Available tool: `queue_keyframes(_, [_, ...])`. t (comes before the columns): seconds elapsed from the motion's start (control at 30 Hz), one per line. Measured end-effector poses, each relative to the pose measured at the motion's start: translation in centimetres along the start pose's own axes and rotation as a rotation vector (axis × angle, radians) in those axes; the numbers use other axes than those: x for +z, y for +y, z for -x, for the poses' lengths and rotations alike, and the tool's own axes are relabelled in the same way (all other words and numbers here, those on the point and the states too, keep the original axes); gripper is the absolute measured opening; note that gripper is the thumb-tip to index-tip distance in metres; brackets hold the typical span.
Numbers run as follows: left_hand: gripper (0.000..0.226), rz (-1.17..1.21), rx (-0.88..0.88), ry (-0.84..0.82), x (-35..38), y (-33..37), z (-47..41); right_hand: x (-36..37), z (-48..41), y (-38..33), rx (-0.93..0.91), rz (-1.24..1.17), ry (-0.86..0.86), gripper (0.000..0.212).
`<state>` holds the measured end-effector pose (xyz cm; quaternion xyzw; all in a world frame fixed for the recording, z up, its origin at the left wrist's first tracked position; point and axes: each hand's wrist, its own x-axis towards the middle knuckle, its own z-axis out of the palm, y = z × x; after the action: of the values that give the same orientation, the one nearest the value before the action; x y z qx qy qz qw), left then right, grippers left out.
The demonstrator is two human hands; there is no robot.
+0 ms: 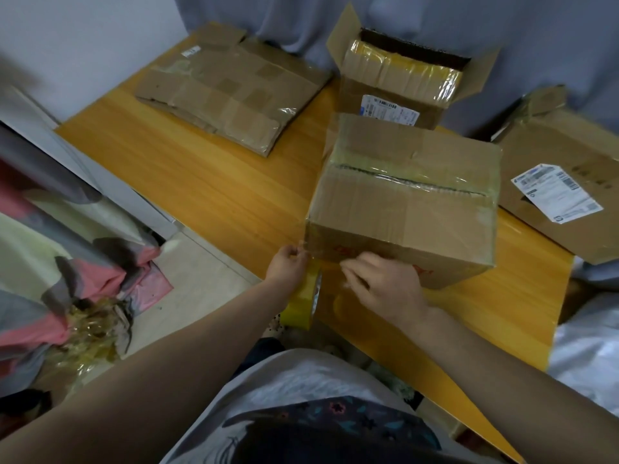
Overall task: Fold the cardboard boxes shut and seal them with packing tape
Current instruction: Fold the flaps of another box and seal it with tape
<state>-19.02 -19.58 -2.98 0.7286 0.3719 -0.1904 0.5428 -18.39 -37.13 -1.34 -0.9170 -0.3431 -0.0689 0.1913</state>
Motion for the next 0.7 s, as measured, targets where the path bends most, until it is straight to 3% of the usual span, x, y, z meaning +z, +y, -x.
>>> queue_keyframes(0.03, [0.013, -0.009, 0.007, -0.001, 0.0, 0.0, -0.1, -0.8, -1.1, -0.7, -0.084, -0.029, 0.164, 0.022])
queue_keyframes(0.1, [0.012, -0.016, 0.016, 0.003, 0.1, -0.1, -0.2, -2.1, -3.9, -1.9, -0.115, -0.014, 0.287, 0.025])
queue_keyframes(0.13, [0.012, -0.019, 0.016, 0.007, 0.2, -0.1, -0.2, -2.5, -5.4, -2.3, -0.055, 0.023, 0.222, 0.036])
queue_keyframes(0.23, [0.015, -0.033, 0.021, 0.019, 0.3, -0.1, -0.1, -1.8, -8.6, -2.4, 0.157, 0.125, -0.274, 0.08])
queue_keyframes(0.27, [0.015, -0.034, 0.019, 0.02, 0.3, -0.1, -0.1, -1.1, -9.1, -2.4, 0.167, 0.198, -0.331, 0.087])
queue_keyframes(0.4, [0.019, -0.059, 0.003, 0.022, 0.0, 0.1, -0.1, 1.2, -8.9, -2.0, 0.095, 0.449, -0.304, 0.094])
queue_keyframes(0.7, [0.016, -0.135, -0.016, -0.001, -1.0, -0.9, 0.7, 2.1, -8.7, -2.1, 0.099, 0.593, -0.272, 0.088])
